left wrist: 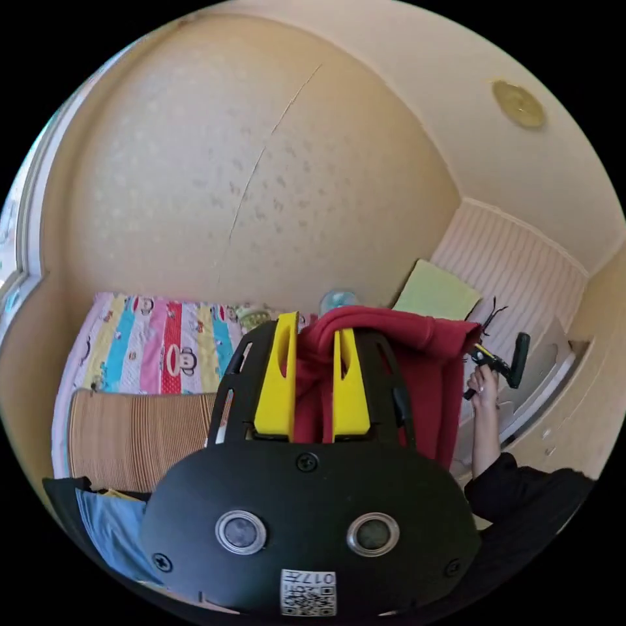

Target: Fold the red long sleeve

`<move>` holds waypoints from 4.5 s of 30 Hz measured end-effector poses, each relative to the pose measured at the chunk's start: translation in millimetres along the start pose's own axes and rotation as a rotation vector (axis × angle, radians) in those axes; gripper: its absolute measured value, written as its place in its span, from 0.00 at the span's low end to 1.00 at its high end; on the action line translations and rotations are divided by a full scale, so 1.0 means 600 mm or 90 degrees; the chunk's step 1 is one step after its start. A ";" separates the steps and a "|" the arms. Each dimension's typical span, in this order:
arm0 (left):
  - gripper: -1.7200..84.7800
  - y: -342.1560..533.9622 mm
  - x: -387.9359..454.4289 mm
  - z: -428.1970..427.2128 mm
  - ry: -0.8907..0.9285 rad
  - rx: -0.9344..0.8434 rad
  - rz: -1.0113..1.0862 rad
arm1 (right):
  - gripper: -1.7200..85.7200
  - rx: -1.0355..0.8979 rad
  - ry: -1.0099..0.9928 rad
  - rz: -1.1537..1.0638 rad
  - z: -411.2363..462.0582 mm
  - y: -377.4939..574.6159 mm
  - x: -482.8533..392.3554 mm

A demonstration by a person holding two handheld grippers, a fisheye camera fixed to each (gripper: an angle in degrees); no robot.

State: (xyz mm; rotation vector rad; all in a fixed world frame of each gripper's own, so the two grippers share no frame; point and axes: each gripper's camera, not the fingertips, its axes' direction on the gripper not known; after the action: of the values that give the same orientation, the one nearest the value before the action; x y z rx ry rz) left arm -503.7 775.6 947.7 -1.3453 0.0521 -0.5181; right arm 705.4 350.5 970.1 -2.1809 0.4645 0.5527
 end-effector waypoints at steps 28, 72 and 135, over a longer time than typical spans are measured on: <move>0.11 0.544 -0.402 0.271 -0.223 -0.615 -0.357 | 0.03 -0.807 -0.214 0.046 0.948 0.484 0.172; 0.02 1.011 -0.251 -0.083 -0.348 -0.435 -0.726 | 0.03 0.041 -0.560 0.950 0.672 1.228 0.425; 0.06 0.701 -0.481 0.282 -0.209 -0.246 -0.358 | 0.04 0.094 -0.435 0.857 0.392 1.399 0.622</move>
State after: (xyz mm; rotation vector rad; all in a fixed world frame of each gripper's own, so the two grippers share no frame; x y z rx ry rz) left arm -566.7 1096.1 520.5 -1.8179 -0.5329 -0.7757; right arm 544.4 -16.4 110.6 -1.1292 1.4761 1.7854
